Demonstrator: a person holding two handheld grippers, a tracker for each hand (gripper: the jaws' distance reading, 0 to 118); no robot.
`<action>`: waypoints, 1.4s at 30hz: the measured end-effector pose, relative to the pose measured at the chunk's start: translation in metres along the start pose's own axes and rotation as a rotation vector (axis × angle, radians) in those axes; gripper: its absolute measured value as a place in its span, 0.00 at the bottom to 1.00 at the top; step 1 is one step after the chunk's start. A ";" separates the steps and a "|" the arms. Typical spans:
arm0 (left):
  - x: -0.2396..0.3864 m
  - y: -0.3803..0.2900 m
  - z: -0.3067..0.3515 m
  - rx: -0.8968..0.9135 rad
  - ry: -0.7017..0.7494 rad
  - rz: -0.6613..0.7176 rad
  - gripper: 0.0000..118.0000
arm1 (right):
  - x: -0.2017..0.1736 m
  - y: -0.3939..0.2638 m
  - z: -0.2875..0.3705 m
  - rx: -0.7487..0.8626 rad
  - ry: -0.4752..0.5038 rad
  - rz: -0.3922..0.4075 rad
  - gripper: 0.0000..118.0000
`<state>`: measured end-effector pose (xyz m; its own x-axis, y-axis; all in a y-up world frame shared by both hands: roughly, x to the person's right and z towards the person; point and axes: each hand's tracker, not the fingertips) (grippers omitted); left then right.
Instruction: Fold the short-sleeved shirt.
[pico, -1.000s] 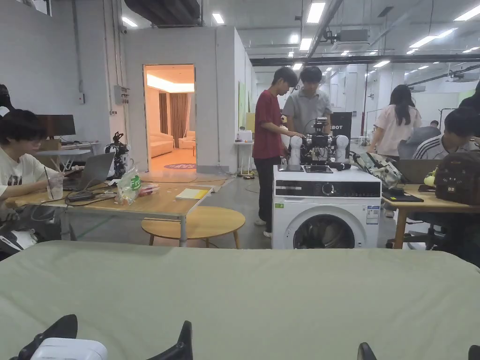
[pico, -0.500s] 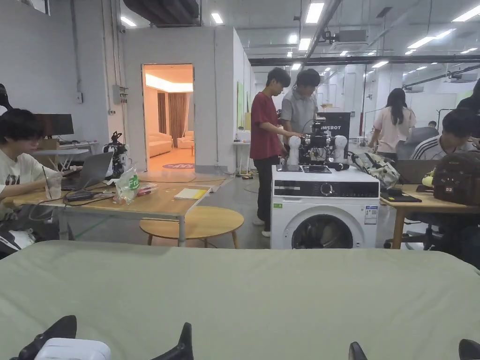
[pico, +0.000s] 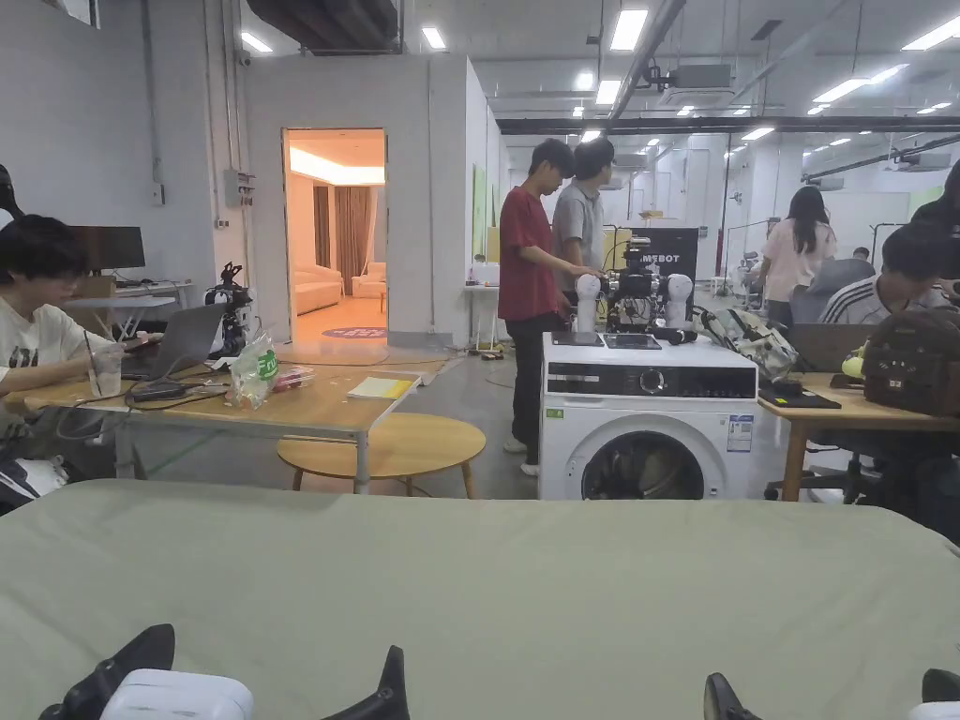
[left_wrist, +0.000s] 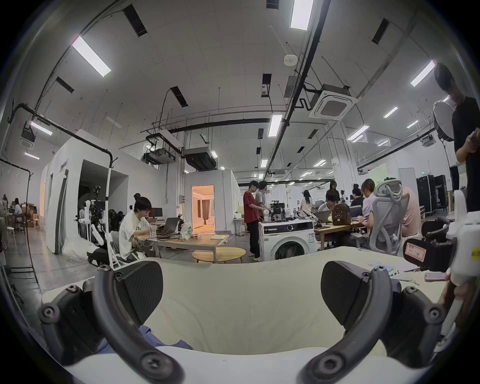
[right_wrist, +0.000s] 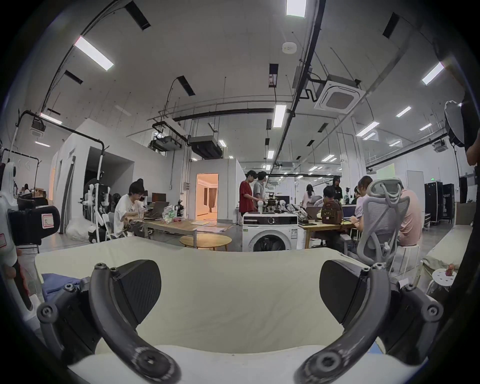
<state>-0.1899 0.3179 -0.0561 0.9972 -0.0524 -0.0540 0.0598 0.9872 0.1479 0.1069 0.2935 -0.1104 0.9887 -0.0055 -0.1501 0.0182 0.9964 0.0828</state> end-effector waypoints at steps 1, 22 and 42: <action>0.000 0.000 0.000 0.004 0.009 -0.001 1.00 | 0.000 0.001 0.000 0.003 0.000 0.002 1.00; -0.004 0.002 0.003 0.003 -0.012 0.051 1.00 | 0.000 -0.005 0.001 0.005 0.058 -0.017 1.00; 0.017 0.003 -0.002 -0.048 -0.057 -0.037 0.00 | 0.003 -0.012 -0.001 -0.046 -0.001 0.027 0.07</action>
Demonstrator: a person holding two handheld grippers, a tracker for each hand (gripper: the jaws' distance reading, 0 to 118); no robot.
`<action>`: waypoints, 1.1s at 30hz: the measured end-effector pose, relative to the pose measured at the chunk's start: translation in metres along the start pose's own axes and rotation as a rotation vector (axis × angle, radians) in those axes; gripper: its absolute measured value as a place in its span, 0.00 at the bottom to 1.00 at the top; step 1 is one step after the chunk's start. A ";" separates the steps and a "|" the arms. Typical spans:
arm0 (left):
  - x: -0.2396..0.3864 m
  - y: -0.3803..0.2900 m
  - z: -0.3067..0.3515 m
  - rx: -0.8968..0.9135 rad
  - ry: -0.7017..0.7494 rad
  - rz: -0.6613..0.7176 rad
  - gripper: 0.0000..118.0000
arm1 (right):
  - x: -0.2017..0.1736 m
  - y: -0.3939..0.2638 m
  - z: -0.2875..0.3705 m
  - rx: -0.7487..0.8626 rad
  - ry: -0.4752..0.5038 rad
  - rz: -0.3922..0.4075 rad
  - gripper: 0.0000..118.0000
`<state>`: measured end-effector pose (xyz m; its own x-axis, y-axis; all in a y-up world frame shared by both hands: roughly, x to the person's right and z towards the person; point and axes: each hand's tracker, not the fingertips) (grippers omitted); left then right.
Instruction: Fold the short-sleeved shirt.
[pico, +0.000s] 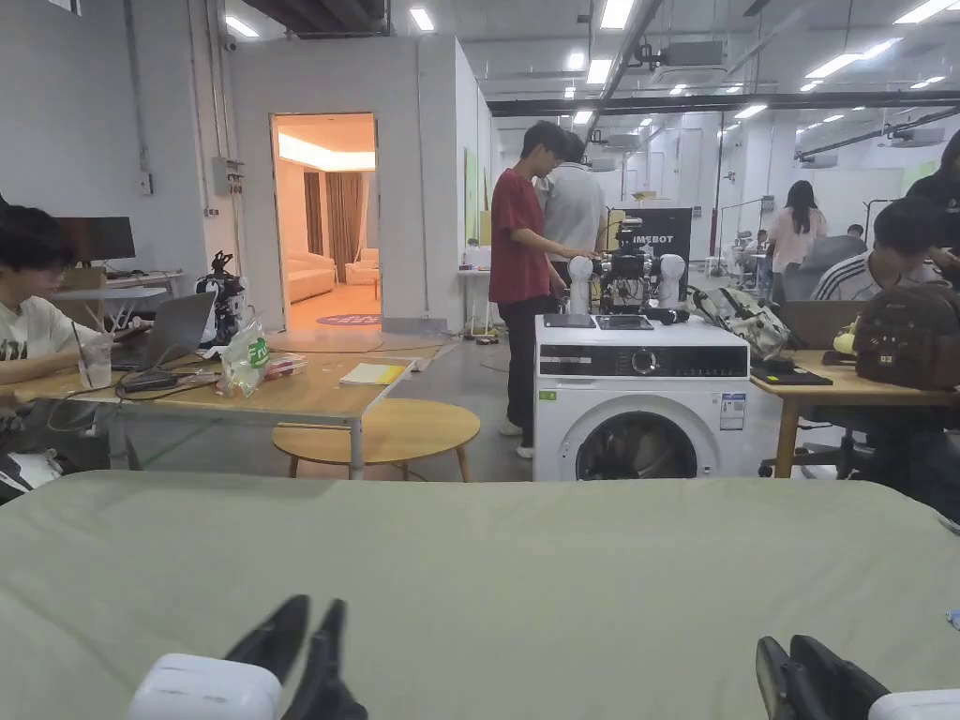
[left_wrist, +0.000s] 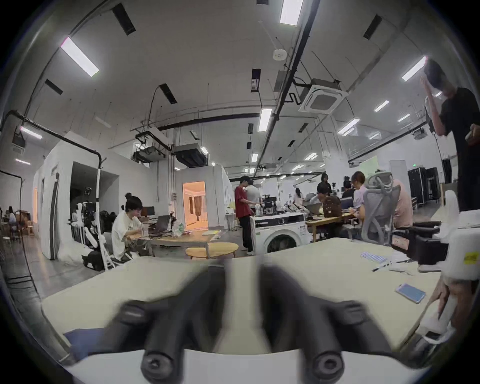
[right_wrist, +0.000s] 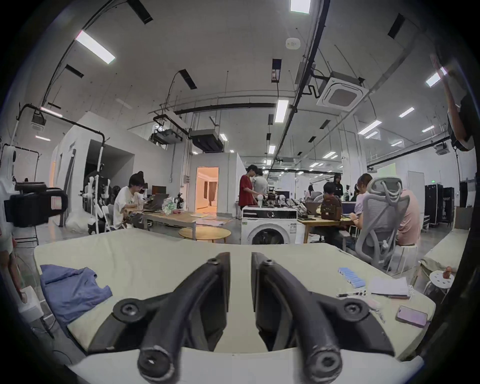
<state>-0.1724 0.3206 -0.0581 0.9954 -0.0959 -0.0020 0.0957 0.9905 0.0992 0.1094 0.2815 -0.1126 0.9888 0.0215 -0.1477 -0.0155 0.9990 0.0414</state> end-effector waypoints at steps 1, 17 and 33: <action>0.002 -0.001 -0.002 -0.015 0.040 -0.030 0.00 | 0.001 -0.001 0.001 -0.002 0.010 -0.001 0.07; -0.044 -0.003 0.017 -0.022 0.145 0.053 0.00 | -0.053 0.003 -0.026 -0.015 0.107 -0.041 0.00; -0.148 -0.001 0.076 -0.073 0.469 0.047 0.00 | -0.194 -0.009 -0.061 -0.058 0.431 -0.033 0.00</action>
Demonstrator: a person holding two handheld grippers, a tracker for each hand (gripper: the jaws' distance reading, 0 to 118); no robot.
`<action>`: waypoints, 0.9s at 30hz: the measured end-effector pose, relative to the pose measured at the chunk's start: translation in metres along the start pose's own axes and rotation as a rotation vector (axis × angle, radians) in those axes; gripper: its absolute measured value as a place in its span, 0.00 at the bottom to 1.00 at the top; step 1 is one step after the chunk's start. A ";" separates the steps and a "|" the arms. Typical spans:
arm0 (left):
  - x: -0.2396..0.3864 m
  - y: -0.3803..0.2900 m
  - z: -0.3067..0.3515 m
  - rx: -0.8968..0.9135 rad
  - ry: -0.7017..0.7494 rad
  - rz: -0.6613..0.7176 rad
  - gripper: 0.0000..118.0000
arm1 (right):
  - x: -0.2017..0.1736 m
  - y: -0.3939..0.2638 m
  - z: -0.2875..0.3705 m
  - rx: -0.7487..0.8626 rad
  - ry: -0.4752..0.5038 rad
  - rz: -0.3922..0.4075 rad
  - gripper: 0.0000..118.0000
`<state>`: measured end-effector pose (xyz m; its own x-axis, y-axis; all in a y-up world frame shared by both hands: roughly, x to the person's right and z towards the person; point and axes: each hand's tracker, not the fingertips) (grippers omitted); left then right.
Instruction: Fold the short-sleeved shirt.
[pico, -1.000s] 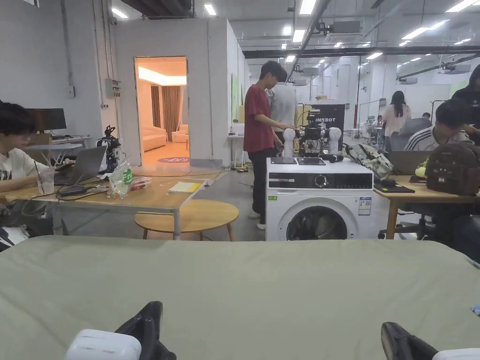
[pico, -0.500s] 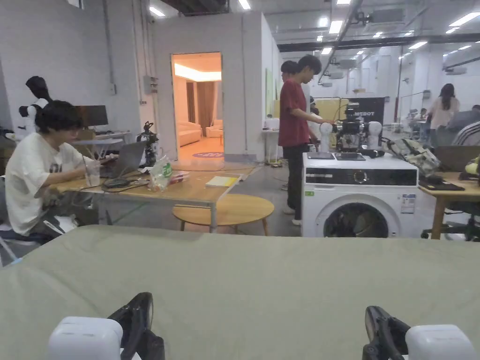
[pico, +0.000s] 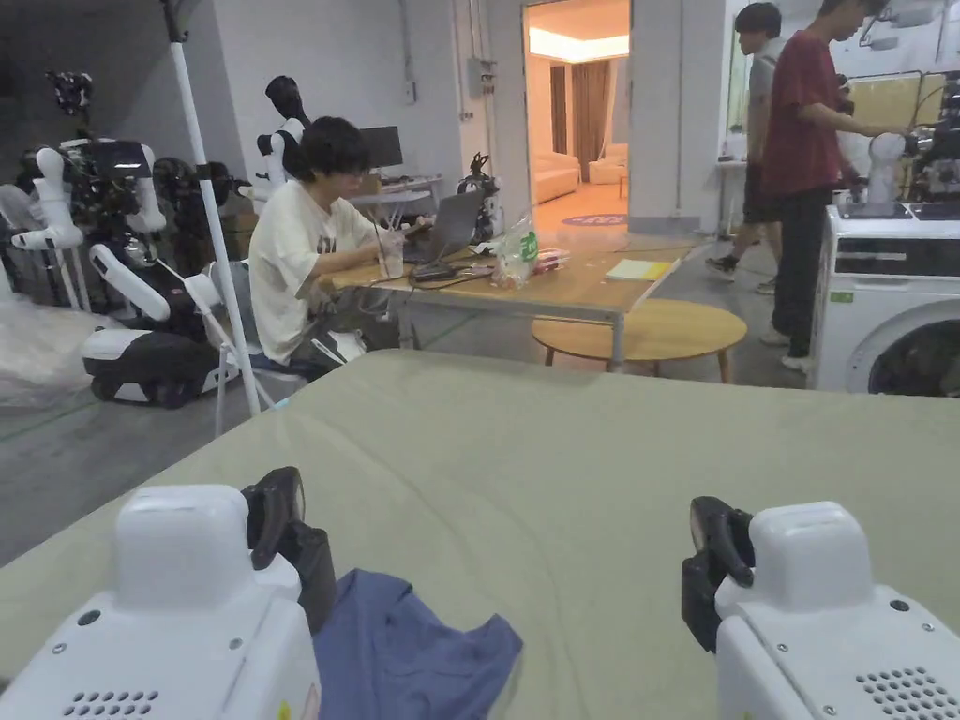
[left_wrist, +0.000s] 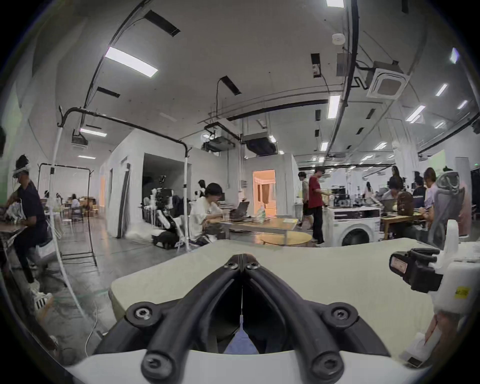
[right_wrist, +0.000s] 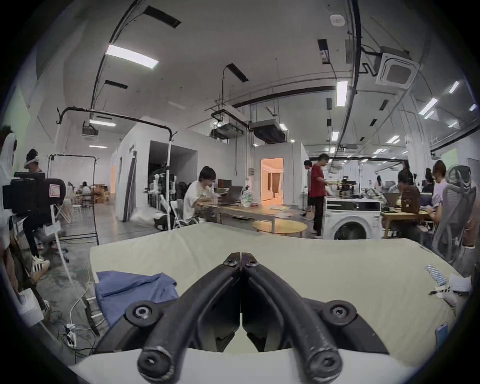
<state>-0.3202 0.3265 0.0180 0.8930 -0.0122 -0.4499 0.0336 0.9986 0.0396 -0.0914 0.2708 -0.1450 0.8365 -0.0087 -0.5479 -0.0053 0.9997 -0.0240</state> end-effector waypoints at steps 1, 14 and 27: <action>-0.002 -0.002 -0.003 -0.009 0.001 -0.001 0.00 | -0.001 -0.001 -0.001 -0.006 0.003 0.000 0.00; -0.043 -0.073 -0.088 -0.393 -0.107 0.019 0.85 | 0.021 -0.020 -0.006 -0.082 0.043 -0.080 0.00; -0.056 -0.224 -0.254 -1.038 -0.217 -0.051 0.48 | 0.094 -0.092 0.016 -0.273 -0.044 -0.176 0.00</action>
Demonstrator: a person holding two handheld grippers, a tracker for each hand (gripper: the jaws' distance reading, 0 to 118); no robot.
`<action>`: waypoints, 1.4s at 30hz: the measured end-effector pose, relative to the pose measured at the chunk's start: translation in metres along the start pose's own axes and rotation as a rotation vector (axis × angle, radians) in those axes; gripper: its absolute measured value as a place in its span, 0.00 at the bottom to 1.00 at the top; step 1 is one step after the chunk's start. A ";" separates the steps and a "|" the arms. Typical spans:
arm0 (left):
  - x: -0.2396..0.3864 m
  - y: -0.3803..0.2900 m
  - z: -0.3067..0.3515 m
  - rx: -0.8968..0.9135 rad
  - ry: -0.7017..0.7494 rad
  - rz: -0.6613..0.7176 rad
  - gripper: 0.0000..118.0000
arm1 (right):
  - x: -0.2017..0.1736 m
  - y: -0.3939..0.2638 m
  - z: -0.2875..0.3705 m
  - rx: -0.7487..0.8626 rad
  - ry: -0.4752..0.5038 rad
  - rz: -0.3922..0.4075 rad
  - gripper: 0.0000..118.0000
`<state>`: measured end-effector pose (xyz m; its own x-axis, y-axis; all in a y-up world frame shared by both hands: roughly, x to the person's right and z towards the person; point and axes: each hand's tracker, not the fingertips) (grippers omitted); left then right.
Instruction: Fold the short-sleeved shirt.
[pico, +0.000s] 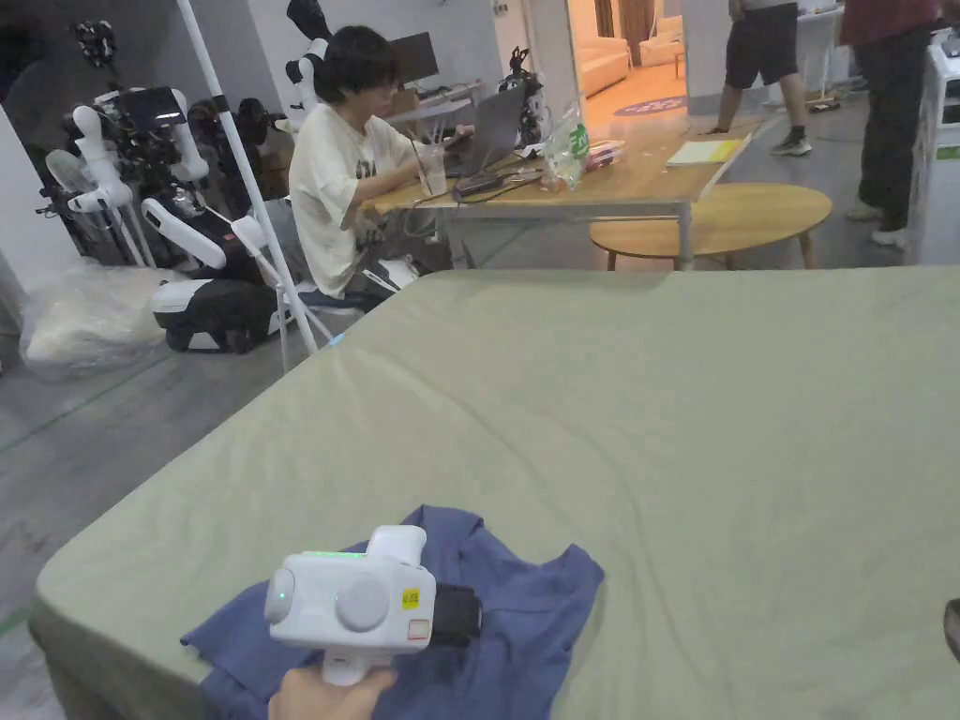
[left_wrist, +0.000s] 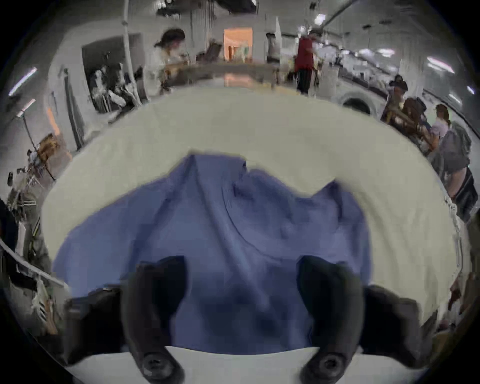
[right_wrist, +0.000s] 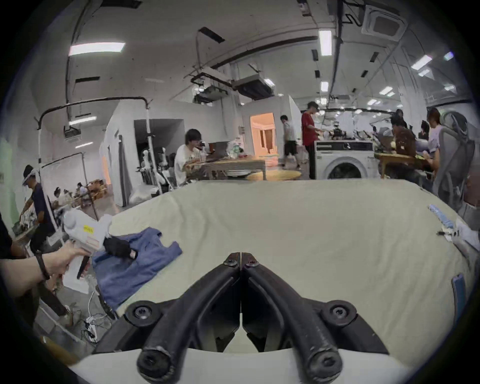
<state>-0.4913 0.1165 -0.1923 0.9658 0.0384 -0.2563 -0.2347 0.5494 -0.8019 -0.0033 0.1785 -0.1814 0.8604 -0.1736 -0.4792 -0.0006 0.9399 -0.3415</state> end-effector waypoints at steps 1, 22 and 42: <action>-0.001 -0.003 -0.015 -0.083 -0.028 0.000 0.48 | 0.007 -0.001 0.001 -0.004 -0.017 -0.023 0.00; -0.019 0.150 0.242 0.575 0.026 0.081 0.00 | 0.024 0.013 0.027 -0.009 0.049 -0.170 0.00; 0.391 0.096 0.005 0.252 -0.574 -0.320 0.00 | 0.112 0.032 0.115 0.113 -0.232 -0.140 0.00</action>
<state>-0.1359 0.1883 -0.3662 0.9050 0.2385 0.3523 0.0367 0.7813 -0.6231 0.1515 0.2231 -0.1525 0.9415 -0.2448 -0.2317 0.1726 0.9405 -0.2926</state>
